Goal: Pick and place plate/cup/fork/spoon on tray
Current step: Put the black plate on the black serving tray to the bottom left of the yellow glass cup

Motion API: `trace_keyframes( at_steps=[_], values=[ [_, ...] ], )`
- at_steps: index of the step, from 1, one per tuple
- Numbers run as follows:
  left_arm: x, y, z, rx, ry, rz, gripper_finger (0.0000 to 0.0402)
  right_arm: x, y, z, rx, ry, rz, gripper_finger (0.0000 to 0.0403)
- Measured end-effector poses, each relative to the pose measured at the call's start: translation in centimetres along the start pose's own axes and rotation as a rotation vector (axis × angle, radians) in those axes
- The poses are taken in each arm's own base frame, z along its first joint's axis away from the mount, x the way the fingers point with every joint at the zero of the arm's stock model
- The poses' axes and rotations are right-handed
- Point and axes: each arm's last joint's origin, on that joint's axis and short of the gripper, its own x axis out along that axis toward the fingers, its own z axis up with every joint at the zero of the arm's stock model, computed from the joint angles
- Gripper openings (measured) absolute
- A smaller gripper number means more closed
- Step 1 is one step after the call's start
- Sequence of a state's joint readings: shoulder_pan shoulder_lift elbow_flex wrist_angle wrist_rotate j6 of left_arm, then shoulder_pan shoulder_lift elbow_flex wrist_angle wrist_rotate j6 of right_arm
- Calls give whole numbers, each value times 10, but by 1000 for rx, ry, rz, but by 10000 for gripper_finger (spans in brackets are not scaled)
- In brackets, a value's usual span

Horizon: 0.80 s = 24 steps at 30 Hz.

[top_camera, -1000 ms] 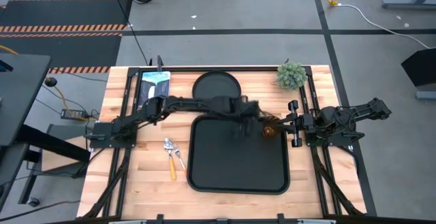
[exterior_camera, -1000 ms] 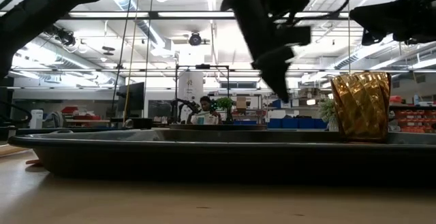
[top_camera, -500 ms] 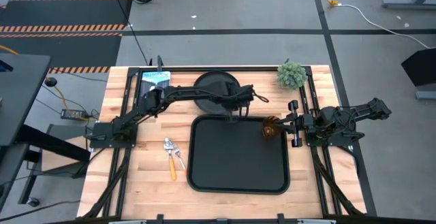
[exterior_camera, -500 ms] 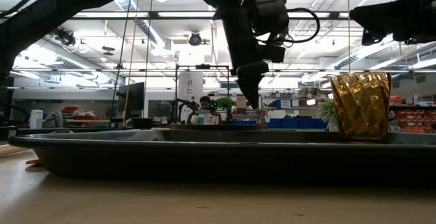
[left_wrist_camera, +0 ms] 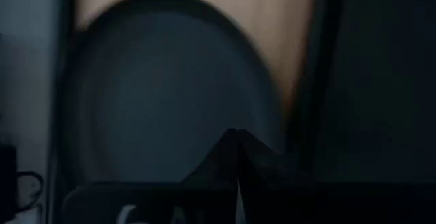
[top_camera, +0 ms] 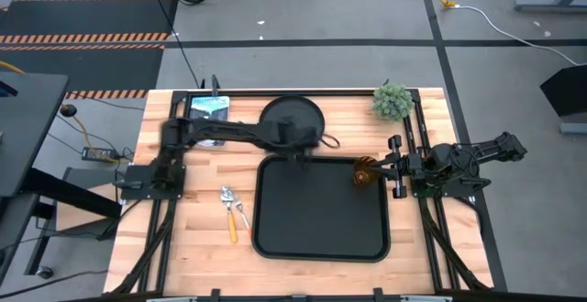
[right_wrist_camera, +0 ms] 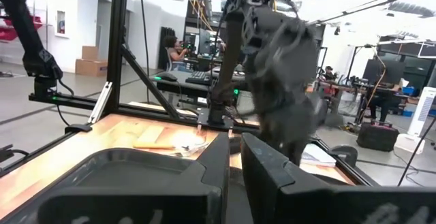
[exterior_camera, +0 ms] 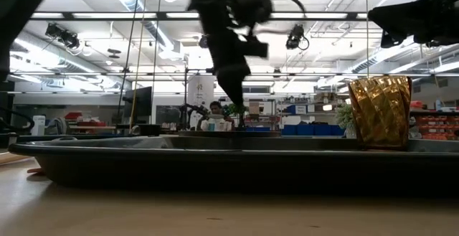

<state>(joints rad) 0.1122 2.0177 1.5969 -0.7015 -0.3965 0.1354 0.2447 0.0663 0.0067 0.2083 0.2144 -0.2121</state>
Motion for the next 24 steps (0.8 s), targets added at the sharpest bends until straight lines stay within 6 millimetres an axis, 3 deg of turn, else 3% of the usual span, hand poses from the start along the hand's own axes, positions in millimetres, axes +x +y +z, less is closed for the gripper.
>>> trace_keyframes(
  at_steps=[7, 14, 19, 24],
  values=[
    [-22, 39, -44, -243, -90, 12, 13, 0, 0, 0, 0, 0, 0, 45],
    [-6, 75, -93, -524, -132, -51, 32, 0, 0, 0, 0, 0, -1, 45],
    [12, 97, -124, -682, -75, -72, 83, 0, 0, 0, 0, 0, 0, 45],
    [20, 110, -141, -799, -32, -44, 152, 0, 0, 0, 0, 0, 0, 45]
  ],
)
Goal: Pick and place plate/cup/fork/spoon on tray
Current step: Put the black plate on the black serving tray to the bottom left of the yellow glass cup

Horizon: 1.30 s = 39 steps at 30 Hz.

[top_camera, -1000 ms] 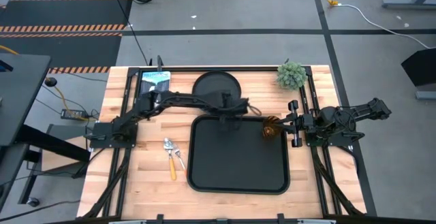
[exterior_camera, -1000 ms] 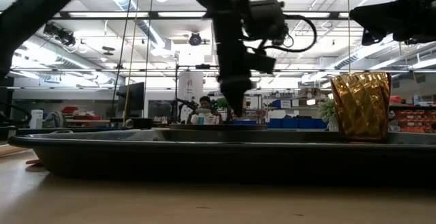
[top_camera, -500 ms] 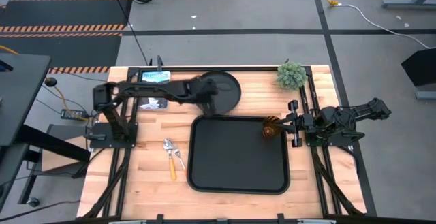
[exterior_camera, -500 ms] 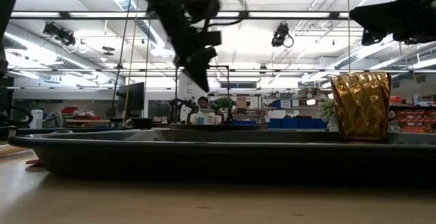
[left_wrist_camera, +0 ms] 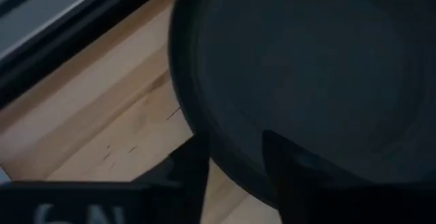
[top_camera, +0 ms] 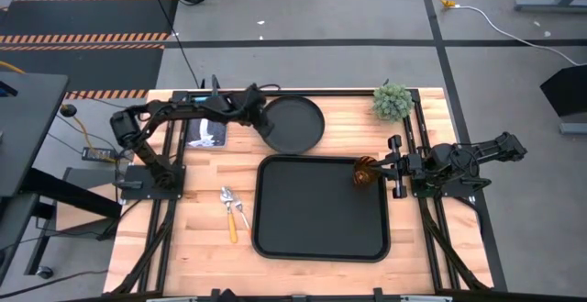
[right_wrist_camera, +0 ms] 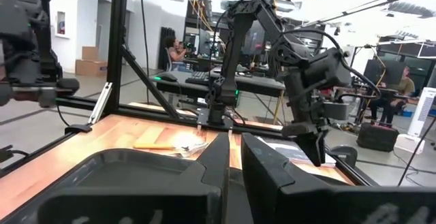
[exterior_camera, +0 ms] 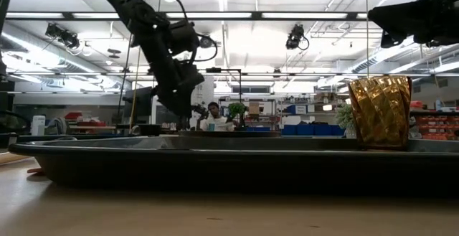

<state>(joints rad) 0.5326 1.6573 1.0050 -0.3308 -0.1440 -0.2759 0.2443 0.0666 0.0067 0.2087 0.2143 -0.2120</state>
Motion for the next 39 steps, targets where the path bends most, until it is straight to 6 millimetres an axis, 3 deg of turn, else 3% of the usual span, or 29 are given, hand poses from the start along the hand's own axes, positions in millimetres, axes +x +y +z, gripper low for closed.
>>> trace_keyframes(
  at_steps=[7, 18, 24, 39],
  values=[
    [8, 8, -3, -70, 52, 5, 219, 0, 0, 0, 0, 0, 0, 45],
    [31, 17, -14, -125, 182, -20, 204, 0, 0, 0, 0, 0, 0, 45],
    [34, 16, -16, -122, 198, -21, 165, 0, 0, 0, 0, 0, 0, 45],
    [35, 18, -9, -170, 98, 81, 20, 0, 0, 0, 0, 0, 0, 45]
  ],
)
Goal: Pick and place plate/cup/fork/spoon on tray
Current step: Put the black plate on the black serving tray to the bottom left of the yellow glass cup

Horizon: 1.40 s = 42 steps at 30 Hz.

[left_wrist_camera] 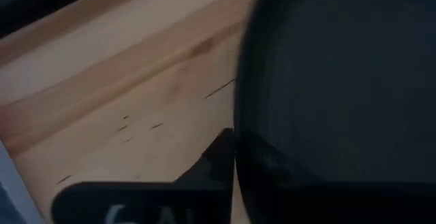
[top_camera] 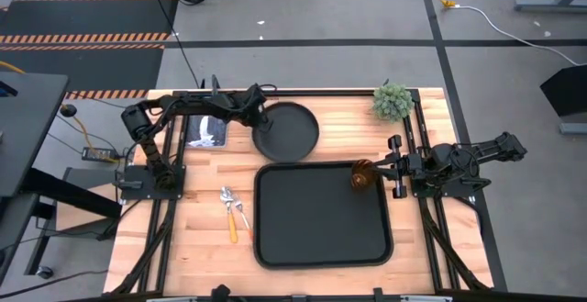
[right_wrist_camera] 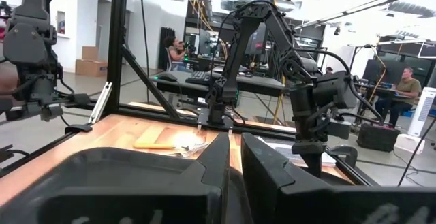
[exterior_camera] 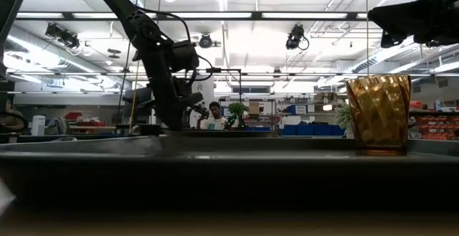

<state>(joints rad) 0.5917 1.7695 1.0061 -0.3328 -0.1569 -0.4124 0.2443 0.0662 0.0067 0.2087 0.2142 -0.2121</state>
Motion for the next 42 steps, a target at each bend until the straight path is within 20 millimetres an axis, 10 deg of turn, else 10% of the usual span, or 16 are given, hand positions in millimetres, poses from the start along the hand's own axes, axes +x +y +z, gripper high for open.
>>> trace_keyframes(
  at_steps=[28, 42],
  values=[
    [-46, -18, 64, 116, -76, -171, 10, 0, 0, 0, 0, 0, 0, 45],
    [-76, -114, 6, 336, 67, -400, 11, 0, 0, 0, 0, 0, 0, 45]
  ],
)
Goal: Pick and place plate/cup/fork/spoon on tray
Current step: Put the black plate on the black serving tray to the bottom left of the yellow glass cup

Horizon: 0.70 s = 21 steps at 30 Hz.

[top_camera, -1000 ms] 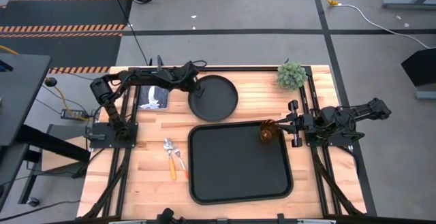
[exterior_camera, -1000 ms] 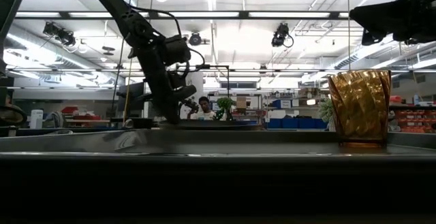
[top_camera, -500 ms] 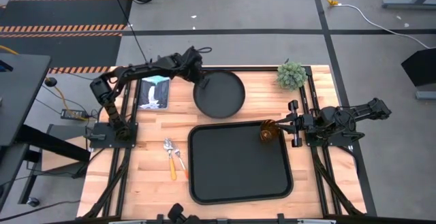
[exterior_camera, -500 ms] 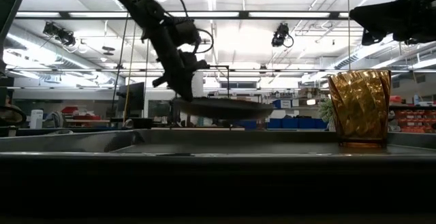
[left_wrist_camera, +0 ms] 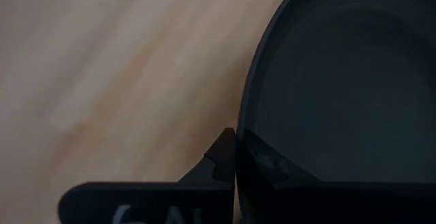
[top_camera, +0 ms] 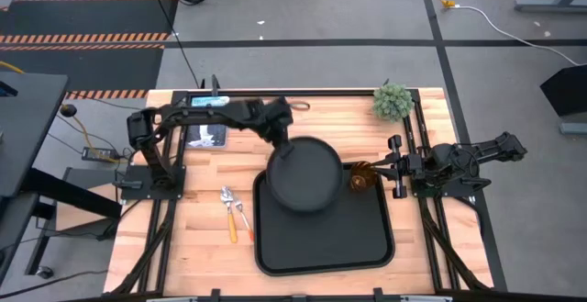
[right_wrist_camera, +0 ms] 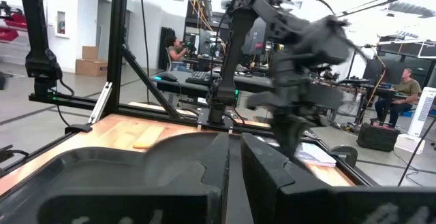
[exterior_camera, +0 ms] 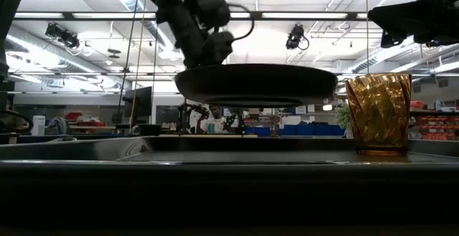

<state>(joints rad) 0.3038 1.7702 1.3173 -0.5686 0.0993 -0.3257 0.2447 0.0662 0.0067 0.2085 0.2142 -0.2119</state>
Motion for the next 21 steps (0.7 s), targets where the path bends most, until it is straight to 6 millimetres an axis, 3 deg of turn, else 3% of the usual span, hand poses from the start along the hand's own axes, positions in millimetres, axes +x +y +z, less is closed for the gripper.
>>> trace_keyframes(
  at_steps=[5, 10, 21],
  values=[
    [3, -40, -16, 22, 17, -20, 11, 0, 0, 0, 0, 0, 0, 45],
    [4, -68, -30, 9, 20, -19, 11, 0, 0, 0, 0, 0, 0, 45],
    [58, -104, -60, -33, 87, -28, 11, 0, 0, 1, 2, -8, -2, 45]
  ],
)
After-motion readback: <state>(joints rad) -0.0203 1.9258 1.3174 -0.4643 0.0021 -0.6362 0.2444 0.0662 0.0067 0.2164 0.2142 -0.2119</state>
